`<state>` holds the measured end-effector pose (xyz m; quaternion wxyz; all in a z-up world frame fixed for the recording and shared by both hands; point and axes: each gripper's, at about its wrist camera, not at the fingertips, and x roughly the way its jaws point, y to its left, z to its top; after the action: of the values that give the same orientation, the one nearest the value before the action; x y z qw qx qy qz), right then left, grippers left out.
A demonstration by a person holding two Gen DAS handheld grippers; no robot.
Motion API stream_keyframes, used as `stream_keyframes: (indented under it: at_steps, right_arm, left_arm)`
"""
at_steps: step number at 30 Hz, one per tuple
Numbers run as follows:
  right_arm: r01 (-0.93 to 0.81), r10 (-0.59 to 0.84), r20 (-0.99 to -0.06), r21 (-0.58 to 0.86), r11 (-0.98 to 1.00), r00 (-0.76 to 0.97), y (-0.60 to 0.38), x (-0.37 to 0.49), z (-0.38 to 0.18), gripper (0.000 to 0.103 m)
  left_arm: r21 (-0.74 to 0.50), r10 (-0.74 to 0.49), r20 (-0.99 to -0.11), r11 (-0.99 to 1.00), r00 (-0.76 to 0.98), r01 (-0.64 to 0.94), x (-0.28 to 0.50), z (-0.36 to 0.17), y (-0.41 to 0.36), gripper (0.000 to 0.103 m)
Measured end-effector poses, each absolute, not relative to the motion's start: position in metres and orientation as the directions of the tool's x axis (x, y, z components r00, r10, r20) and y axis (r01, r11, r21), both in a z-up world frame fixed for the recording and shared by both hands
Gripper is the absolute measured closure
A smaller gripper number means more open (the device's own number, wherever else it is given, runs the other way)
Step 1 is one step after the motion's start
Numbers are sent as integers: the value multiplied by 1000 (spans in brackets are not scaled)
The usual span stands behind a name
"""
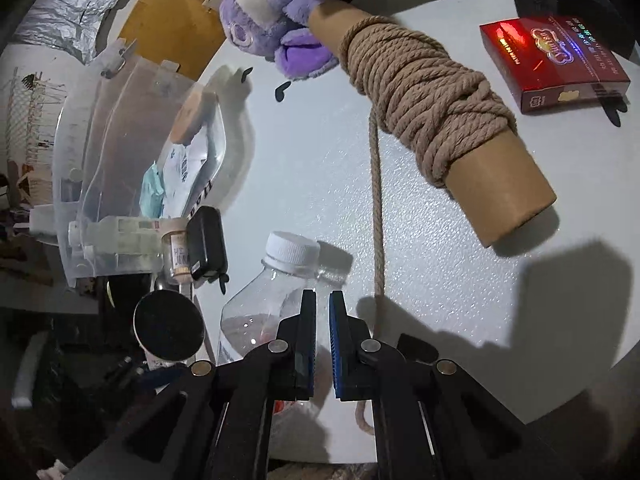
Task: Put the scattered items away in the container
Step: 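Close the left tool on the bottle body while the right tool grasps near its cap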
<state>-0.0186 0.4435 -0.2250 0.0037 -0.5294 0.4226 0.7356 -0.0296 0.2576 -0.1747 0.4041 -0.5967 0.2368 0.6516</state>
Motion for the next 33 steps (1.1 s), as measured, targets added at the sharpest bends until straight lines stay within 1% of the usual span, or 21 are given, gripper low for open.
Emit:
stream_keyframes:
  at_steps: [3,5,6,7,8,9,10,16,19,20,22,27,28,30,31,33]
  right_arm:
    - [-455,-456,-779,623,-636,-430,442,-16,-227,96]
    - [-457,-462,-775,629,-629,-431,442,-14,-228,96]
    - [-457,-465,-773,632,-625,-432,443,-13,-228,96]
    - [-458,-470,-767,639,-617,-437,443,-11,-229,83]
    - [-461,-474,-764,644,-610,-438,444,-10,-229,67]
    - [-468,-473,-762,646,-603,-442,446,-9,-228,25]
    - [-475,-472,-760,648,-595,-446,447,-8,-227,10]
    - [-510,-528,-729,683,-523,-435,455,-8,-233,11]
    - [-526,-576,-695,712,-466,-430,458,-15,-241,12]
    - [-528,-589,-685,719,-452,-429,459,-18,-243,15]
    - [-535,-601,-684,717,-447,-414,457,-26,-247,27]
    - [-527,-631,-682,713,-463,-369,448,-48,-254,35]
    - [-520,-638,-682,713,-471,-358,445,-53,-254,39]
    - [-505,-647,-689,706,-497,-326,437,-64,-254,44]
    - [-497,-646,-696,700,-512,-315,434,-68,-255,53]
    - [-482,-630,-717,683,-548,-299,430,-75,-255,63]
  left_arm:
    - [-124,190,-982,-549,21,-827,-13,-185,267,17]
    - [-84,166,-986,-539,-8,-838,-3,-188,272,20]
    - [-56,148,-989,-534,-28,-843,2,-191,276,28]
    - [-40,136,-990,-537,-39,-843,5,-193,278,39]
    - [-25,125,-991,-539,-51,-842,9,-195,280,42]
    - [-9,113,-992,-541,-62,-841,12,-198,282,42]
    - [2,112,-991,-546,-75,-838,14,-198,283,42]
    - [23,130,-984,-570,-118,-821,25,-197,286,43]
    - [21,148,-980,-586,-133,-810,31,-196,285,43]
    - [19,156,-978,-592,-138,-806,32,-196,284,43]
    - [13,171,-975,-601,-144,-799,35,-196,282,43]
    - [9,205,-963,-626,-175,-780,43,-195,279,43]
    - [13,209,-961,-626,-183,-780,45,-195,278,43]
    - [25,215,-956,-617,-199,-787,46,-193,269,43]
    - [33,217,-954,-612,-208,-790,48,-192,269,43]
    - [50,219,-949,-604,-226,-795,54,-192,268,43]
